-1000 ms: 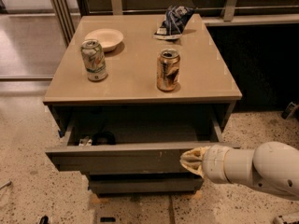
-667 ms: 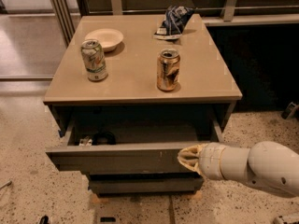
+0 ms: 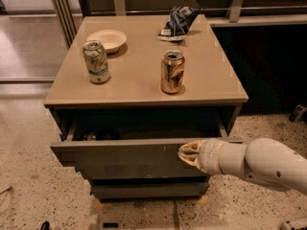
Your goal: Close top drawer
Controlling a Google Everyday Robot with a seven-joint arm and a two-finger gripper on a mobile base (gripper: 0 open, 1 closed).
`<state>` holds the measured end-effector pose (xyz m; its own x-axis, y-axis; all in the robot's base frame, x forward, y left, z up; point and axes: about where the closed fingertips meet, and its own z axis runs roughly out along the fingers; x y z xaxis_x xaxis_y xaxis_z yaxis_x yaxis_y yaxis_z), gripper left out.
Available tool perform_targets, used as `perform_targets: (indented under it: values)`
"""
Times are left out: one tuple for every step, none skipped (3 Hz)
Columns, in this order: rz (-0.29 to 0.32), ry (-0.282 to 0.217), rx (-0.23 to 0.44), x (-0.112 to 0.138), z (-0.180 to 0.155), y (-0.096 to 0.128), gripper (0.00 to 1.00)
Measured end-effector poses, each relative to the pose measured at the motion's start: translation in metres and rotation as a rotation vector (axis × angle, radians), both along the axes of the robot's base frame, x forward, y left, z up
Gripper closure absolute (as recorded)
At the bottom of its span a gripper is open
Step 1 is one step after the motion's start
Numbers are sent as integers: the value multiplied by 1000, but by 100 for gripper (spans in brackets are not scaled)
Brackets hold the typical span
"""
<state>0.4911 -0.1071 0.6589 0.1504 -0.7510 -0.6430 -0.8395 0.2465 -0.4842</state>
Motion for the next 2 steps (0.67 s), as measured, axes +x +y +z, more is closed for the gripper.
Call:
perform_targets:
  values:
    - [-9,-18,5,31,2,2,100]
    - [-13,-23,6,48,2,4,100]
